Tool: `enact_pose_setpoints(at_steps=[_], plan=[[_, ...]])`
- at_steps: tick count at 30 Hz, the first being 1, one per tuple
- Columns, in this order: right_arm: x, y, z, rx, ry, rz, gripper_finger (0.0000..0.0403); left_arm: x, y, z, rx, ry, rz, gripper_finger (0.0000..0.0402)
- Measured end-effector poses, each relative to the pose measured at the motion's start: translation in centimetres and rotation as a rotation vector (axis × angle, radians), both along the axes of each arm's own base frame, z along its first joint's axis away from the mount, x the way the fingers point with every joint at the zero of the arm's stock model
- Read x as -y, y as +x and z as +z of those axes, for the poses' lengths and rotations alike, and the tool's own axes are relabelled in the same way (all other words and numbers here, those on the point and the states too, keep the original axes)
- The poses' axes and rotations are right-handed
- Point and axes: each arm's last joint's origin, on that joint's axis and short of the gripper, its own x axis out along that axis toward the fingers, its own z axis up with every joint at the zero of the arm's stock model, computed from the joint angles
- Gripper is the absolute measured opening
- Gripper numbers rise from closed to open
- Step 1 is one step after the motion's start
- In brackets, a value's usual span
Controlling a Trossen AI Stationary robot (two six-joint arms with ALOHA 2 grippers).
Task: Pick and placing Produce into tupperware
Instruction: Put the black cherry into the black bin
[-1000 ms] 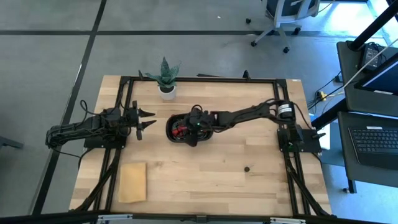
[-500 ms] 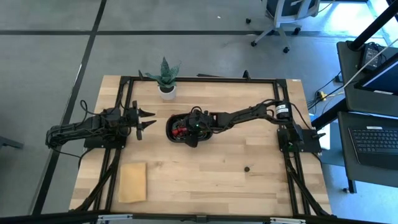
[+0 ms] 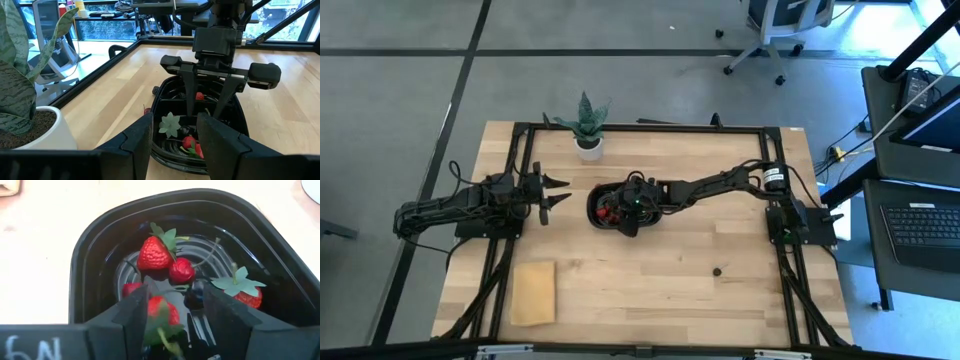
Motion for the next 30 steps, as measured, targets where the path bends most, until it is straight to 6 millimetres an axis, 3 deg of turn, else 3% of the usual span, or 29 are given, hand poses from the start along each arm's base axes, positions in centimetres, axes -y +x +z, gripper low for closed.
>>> enact_pose_setpoints(at_steps=[8,15,20,30], plan=[[0.0,-0.2,0.4,-0.004,-0.003,0.003,0.0197,0.0,0.0,0.0,0.000,0.000,0.000,0.0147],[-1.0,-2.0,4.3,-0.058,-0.020,0.040,0.0197,0.0,0.0,0.0,0.000,0.000,0.000,0.0147],[-3.0,-4.0,6.2,-0.165,0.004,0.075,0.0197,0.0,0.0,0.0,0.000,0.000,0.000,0.0147],[-9.3,-10.1,6.5,-0.616,0.089,0.022,0.0197,0.0,0.0,0.0,0.000,0.000,0.000,0.0147]])
